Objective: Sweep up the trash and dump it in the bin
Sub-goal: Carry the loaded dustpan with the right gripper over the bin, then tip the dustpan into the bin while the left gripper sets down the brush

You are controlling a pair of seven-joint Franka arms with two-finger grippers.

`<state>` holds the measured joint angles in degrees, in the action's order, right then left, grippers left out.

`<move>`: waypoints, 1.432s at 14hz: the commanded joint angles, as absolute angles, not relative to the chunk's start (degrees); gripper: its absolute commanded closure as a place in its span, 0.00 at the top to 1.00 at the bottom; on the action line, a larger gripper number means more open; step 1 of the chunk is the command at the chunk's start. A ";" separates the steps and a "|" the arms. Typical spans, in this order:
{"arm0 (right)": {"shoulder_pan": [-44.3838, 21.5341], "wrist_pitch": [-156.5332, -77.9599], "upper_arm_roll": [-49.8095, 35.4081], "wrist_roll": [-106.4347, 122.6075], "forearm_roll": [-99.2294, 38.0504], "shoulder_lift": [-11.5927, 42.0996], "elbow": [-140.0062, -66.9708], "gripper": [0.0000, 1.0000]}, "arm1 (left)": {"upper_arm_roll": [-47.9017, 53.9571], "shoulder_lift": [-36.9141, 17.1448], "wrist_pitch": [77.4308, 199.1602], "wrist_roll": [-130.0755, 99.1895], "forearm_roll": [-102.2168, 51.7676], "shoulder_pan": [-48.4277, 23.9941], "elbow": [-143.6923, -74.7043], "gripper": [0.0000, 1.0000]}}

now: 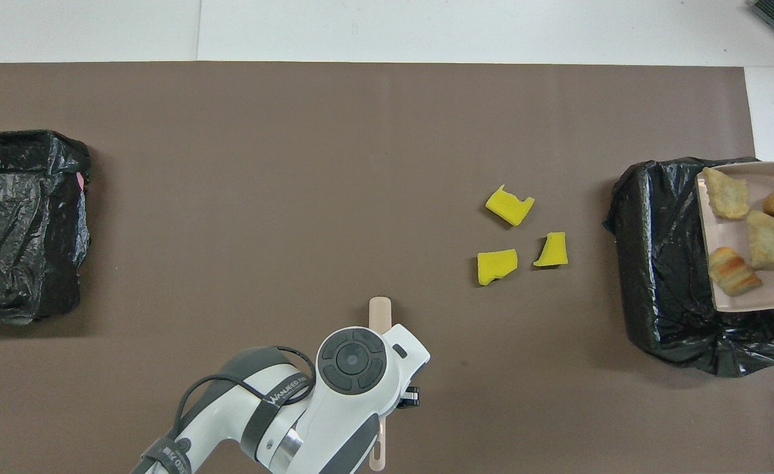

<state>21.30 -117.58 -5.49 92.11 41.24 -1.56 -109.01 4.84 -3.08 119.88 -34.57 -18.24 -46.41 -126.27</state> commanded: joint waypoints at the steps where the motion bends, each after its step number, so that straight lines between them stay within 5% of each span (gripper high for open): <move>1: 20.48 -114.01 -5.80 88.69 47.09 -4.39 -111.36 0.00 | 3.69 -0.88 121.46 -34.98 -19.16 -48.16 -128.58 0.00; 6: 20.48 -110.57 -5.98 87.63 51.59 -5.54 -111.97 0.00 | 3.69 -1.76 122.26 -36.91 -19.16 -49.66 -128.94 0.00; 7: 20.57 -110.65 -5.98 87.63 51.59 -5.89 -112.49 0.00 | 3.69 -1.76 122.26 -36.91 -19.16 -49.57 -128.94 0.20; 8: 20.57 -110.57 -5.98 87.54 51.59 -5.98 -112.59 0.00 | 3.60 -1.76 122.17 -36.83 -19.16 -49.57 -128.94 0.84; 9: 20.57 -110.57 -5.98 87.54 51.59 -5.98 -112.59 0.00 | 3.60 -1.84 122.17 -36.83 -19.16 -49.57 -128.85 1.00; 16: 20.74 -110.22 -6.06 88.59 44.42 -5.80 -109.69 0.00 | 2.90 -0.80 119.63 -36.56 -19.16 -48.52 -126.66 1.00; 20: 20.57 -110.22 -6.50 87.46 34.41 -4.92 -108.20 0.00 | 2.55 -0.97 112.68 -35.51 -17.15 -39.93 -120.42 1.00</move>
